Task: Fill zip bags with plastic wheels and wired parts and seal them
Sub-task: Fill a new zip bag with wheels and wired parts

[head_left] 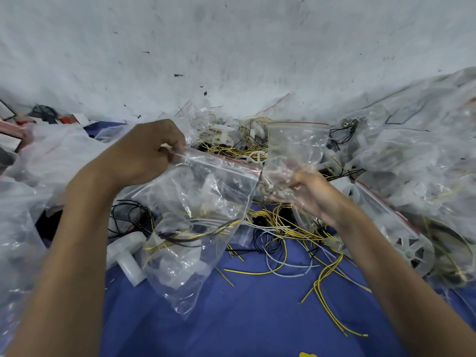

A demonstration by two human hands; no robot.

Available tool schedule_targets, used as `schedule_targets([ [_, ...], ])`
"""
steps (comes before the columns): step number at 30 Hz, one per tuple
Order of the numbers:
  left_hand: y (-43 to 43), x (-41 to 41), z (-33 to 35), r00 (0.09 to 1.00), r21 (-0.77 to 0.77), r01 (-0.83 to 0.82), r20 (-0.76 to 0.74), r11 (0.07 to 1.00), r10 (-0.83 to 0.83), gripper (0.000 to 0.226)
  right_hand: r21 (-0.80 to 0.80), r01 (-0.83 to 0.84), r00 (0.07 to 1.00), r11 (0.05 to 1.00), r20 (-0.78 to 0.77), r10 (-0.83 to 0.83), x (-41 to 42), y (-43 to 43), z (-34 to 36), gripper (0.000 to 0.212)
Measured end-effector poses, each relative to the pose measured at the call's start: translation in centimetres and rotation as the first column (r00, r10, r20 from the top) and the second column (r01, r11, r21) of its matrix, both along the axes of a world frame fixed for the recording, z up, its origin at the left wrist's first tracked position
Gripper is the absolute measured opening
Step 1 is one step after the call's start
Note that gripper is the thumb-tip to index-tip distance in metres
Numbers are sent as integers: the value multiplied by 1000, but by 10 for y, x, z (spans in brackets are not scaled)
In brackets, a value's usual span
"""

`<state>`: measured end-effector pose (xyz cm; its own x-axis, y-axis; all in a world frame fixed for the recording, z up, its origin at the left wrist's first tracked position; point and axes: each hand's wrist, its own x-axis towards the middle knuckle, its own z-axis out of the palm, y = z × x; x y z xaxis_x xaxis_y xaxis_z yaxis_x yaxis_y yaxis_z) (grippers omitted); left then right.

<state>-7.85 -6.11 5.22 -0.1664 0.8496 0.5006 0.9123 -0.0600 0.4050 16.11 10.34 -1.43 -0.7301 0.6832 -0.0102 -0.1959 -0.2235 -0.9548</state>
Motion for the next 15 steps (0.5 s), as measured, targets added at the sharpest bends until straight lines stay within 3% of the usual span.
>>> schedule_targets([
  [3, 1, 7, -1, 998, -26, 65, -15, 998, -65, 45, 13, 30, 999, 999, -30, -29, 4, 0, 5, 15],
  [6, -2, 12, 2, 992, -107, 120, 44, 987, -116, 37, 123, 61, 991, 991, 108, -74, 3, -3, 10, 33],
  [10, -6, 23, 9, 959, -281, 271, 160, 921, -233, 16, 190, 40, 969, 981, 232, -84, 1, -1, 9, 31],
  [13, 0, 32, 8, 955, -343, 291, 52, 893, -292, 28, 263, 29, 952, 964, 288, -107, 1, -2, 7, 11],
  [15, 2, 42, 8, 935, -285, 350, 59, 892, -349, 37, 323, 5, 944, 946, 311, -112, 1, -3, 6, 30],
])
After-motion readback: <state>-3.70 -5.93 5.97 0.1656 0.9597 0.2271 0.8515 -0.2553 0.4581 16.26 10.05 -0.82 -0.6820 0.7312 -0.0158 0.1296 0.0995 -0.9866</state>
